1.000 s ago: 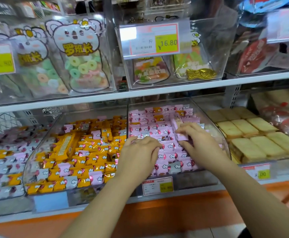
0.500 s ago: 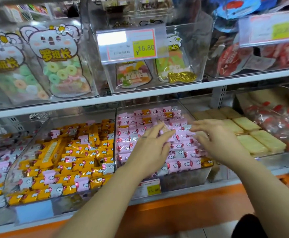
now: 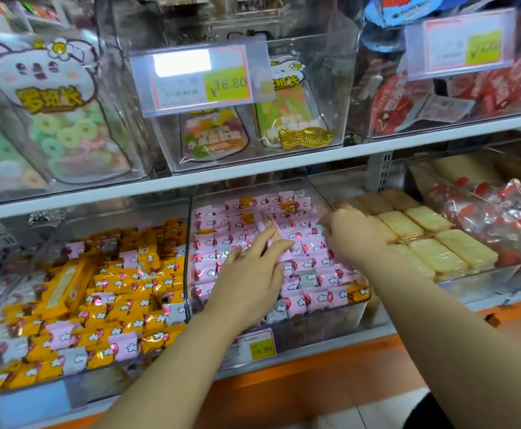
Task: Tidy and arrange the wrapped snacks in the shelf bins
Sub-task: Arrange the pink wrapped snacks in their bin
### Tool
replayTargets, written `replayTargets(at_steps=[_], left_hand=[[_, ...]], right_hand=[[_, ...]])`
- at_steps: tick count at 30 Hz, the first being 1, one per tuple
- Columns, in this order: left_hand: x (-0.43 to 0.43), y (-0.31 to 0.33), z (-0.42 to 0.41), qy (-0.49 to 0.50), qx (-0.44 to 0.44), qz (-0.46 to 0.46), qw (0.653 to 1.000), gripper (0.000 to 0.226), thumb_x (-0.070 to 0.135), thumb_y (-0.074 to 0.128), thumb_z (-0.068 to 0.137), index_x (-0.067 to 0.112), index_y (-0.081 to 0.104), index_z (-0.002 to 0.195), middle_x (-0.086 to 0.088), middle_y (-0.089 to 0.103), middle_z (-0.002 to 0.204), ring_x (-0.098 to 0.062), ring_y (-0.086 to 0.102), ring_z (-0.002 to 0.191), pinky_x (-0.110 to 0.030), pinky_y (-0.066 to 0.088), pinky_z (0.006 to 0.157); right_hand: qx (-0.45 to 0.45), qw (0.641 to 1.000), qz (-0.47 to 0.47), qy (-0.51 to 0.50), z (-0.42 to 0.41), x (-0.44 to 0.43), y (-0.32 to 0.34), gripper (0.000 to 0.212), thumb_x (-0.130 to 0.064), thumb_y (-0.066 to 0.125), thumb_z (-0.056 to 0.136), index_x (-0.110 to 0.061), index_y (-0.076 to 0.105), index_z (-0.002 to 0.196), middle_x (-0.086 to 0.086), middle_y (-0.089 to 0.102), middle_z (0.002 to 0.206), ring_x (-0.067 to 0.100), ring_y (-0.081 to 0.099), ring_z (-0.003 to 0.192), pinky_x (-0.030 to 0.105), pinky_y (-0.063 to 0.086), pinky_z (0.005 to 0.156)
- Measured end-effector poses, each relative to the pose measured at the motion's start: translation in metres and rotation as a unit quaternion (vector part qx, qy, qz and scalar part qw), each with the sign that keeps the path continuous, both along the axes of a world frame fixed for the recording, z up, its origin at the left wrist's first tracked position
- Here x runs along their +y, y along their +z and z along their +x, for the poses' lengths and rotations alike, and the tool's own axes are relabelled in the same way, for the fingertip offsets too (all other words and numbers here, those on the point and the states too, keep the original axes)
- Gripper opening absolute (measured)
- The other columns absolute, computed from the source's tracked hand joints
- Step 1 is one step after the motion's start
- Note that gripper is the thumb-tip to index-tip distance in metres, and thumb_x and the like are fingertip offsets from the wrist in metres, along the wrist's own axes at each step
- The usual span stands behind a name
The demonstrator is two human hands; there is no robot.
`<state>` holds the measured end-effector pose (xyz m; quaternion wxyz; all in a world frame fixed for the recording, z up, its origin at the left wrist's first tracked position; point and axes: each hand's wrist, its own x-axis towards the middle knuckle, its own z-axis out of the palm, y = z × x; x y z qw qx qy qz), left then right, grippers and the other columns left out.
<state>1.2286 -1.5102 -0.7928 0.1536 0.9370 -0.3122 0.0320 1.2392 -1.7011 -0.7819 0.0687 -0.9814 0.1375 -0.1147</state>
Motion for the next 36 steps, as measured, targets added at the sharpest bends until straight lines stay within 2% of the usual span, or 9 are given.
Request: replayTargets(at_steps=[5,8,11,15,20,23,26,30,36], left_hand=[[0.000,-0.003,0.003,-0.006,-0.001,-0.008,1.000,0.041,0.032,0.029,0.102,0.042,0.026,0.141,0.017,0.001,0.157,-0.018,0.040,0.132,-0.036,0.007,0.117],[0.000,-0.003,0.002,-0.006,0.001,-0.012,1.000,0.041,0.033,0.028,0.102,0.042,0.026,0.142,0.017,0.001,0.157,-0.016,0.039,0.132,-0.036,0.005,0.117],[0.000,0.000,0.000,-0.005,0.010,-0.008,1.000,0.041,0.032,0.028,0.102,0.041,0.026,0.142,0.016,0.001,0.157,-0.018,0.038,0.133,-0.036,0.005,0.117],[-0.002,0.005,0.000,-0.004,0.018,-0.028,0.999,0.040,0.029,0.032,0.102,0.037,0.030,0.141,0.013,0.004,0.157,-0.018,0.034,0.135,-0.036,0.010,0.117],[-0.010,0.004,0.003,0.005,0.015,-0.082,0.997,0.039,0.025,0.042,0.098,0.029,0.038,0.136,0.010,0.016,0.154,-0.023,0.035,0.135,-0.039,0.033,0.111],[-0.016,0.009,0.001,0.002,-0.010,-0.121,0.993,0.041,0.020,0.045,0.096,0.027,0.038,0.136,0.010,0.022,0.151,-0.020,0.047,0.123,-0.037,0.043,0.102],[-0.032,0.015,-0.005,-0.028,-0.014,-0.135,0.990,0.046,0.019,0.046,0.096,0.026,0.035,0.140,0.009,0.022,0.151,-0.016,0.043,0.126,-0.032,0.040,0.102],[-0.055,0.013,-0.017,-0.071,0.036,-0.106,0.991,0.046,0.018,0.045,0.096,0.027,0.035,0.140,0.006,0.017,0.154,-0.022,0.041,0.129,-0.037,0.043,0.100],[-0.058,0.024,-0.017,-0.096,0.069,-0.071,0.990,0.053,0.013,0.041,0.096,0.027,0.029,0.146,0.006,0.027,0.154,-0.022,0.034,0.135,-0.044,0.019,0.116]], right_hand=[[-0.012,0.999,0.035,-0.036,0.005,0.000,-0.001,0.024,0.000,0.050,0.084,-0.014,0.066,0.094,0.009,0.067,0.093,0.028,0.063,0.079,0.032,0.051,0.067],[-0.035,0.999,0.007,-0.028,0.003,0.002,-0.001,0.022,0.000,0.051,0.085,-0.014,0.065,0.094,0.006,0.064,0.095,0.026,0.060,0.084,0.033,0.049,0.073],[-0.143,0.990,0.011,0.005,-0.001,-0.001,0.001,0.012,-0.009,0.055,0.089,-0.010,0.065,0.095,0.011,0.060,0.101,0.030,0.052,0.093,0.036,0.042,0.077],[-0.266,0.957,0.115,0.023,-0.012,0.001,0.010,0.016,-0.013,0.048,0.095,-0.004,0.060,0.099,0.012,0.055,0.096,0.027,0.050,0.086,0.035,0.039,0.074],[-0.343,0.899,0.270,0.045,-0.045,0.006,0.013,0.010,-0.010,0.044,0.096,-0.019,0.048,0.093,-0.006,0.054,0.080,0.010,0.055,0.069,0.021,0.042,0.060],[-0.372,0.860,0.347,0.037,-0.063,0.005,0.014,0.011,-0.009,0.044,0.097,-0.019,0.048,0.096,-0.012,0.058,0.093,0.000,0.062,0.075,0.013,0.047,0.061],[-0.383,0.866,0.320,0.042,-0.076,0.004,0.010,0.012,-0.009,0.047,0.096,-0.021,0.046,0.091,-0.008,0.057,0.113,0.003,0.057,0.077,0.009,0.042,0.064],[-0.389,0.861,0.321,0.061,-0.083,0.006,0.007,0.014,-0.006,0.049,0.094,-0.018,0.047,0.088,-0.010,0.053,0.119,-0.005,0.055,0.070,0.005,0.040,0.062],[-0.382,0.865,0.313,0.088,-0.083,0.010,0.005,0.019,-0.002,0.051,0.092,-0.020,0.047,0.087,-0.008,0.055,0.120,-0.005,0.054,0.067,0.004,0.039,0.060]])
